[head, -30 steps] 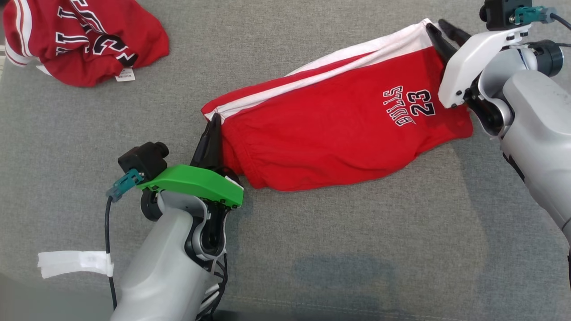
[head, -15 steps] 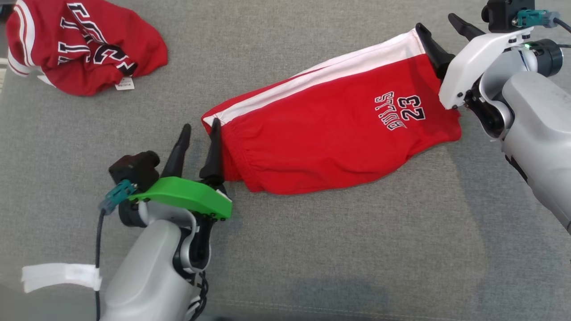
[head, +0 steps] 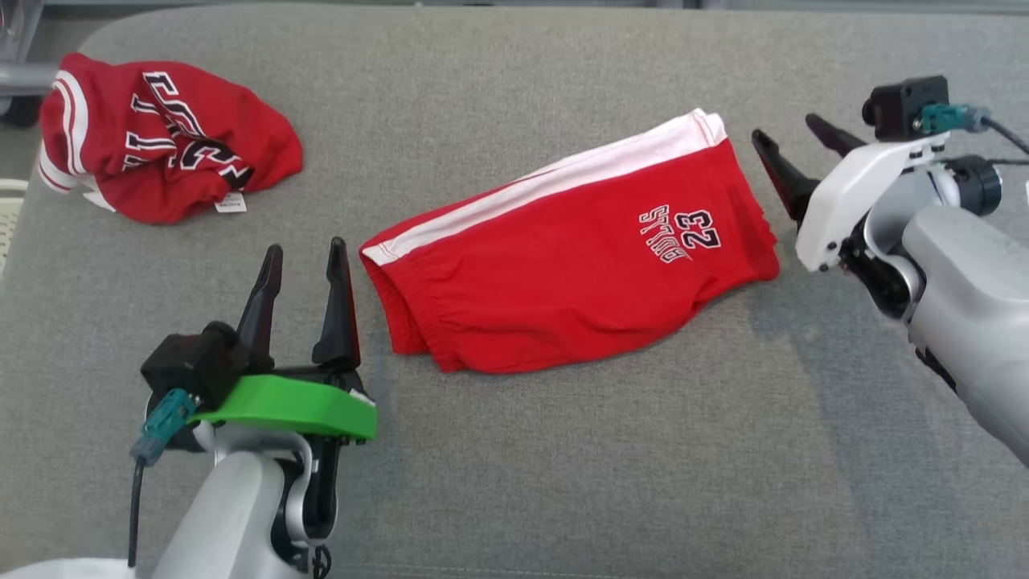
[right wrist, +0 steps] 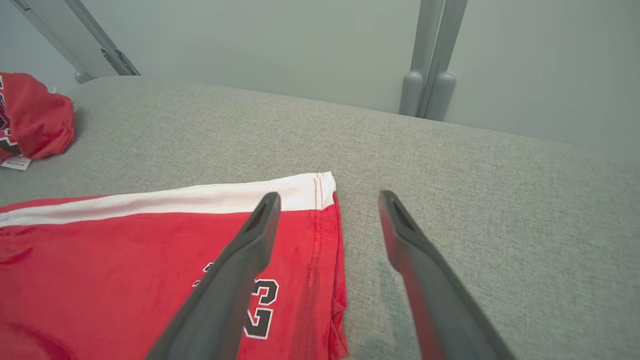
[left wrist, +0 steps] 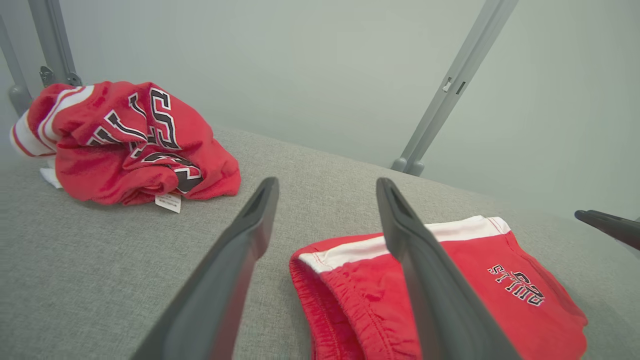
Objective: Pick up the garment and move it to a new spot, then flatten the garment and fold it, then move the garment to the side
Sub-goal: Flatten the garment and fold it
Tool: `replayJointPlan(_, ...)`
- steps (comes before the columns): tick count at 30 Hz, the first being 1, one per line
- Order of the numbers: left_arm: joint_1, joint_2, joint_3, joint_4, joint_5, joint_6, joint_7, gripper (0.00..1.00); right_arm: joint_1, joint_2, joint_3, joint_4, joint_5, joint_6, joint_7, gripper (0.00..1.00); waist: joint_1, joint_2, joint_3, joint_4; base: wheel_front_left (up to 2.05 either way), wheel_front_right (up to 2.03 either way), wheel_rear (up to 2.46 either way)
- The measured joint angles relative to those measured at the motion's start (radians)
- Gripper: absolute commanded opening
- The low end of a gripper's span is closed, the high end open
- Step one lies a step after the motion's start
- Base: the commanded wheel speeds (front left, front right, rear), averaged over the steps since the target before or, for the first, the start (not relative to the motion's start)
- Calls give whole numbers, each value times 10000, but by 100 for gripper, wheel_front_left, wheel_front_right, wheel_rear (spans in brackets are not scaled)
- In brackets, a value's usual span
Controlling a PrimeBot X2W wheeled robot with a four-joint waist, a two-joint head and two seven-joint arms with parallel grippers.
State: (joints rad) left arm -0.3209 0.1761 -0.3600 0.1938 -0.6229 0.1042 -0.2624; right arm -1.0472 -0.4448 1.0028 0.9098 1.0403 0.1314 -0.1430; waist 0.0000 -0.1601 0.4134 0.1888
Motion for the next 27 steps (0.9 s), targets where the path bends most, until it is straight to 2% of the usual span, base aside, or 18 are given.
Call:
replayJointPlan(6, 702, 320, 334, -633, 130, 249, -2, 100, 492, -21, 299, 245, 466, 0, 313, 100, 0, 0, -538, 29, 0, 0, 0)
replayJointPlan(12, 1366, 405, 688, -1170, 54, 468, -2, 100, 642, -38, 454, 713, 826, 0, 909, 100, 0, -1, -616, 414, 0, 0, 0)
replayJointPlan(20, 1511, 138, 769, -1421, -25, 368, -2, 100, 471, -42, 474, 1651, 1114, 0, 1517, 100, 0, 0, -245, 1006, 0, 0, 0)
replayJointPlan(26, 1504, 8, 911, -1377, 15, 265, -2, 100, 360, 259, 554, 2259, 1237, 0, 2136, 100, 0, 0, 28, 1425, 0, 0, 0)
replayJointPlan(27, 1504, -12, 930, -1365, 36, 249, -2, 100, 360, 301, 573, 2330, 1252, 0, 2232, 94, 0, 0, 54, 1474, 0, 0, 0)
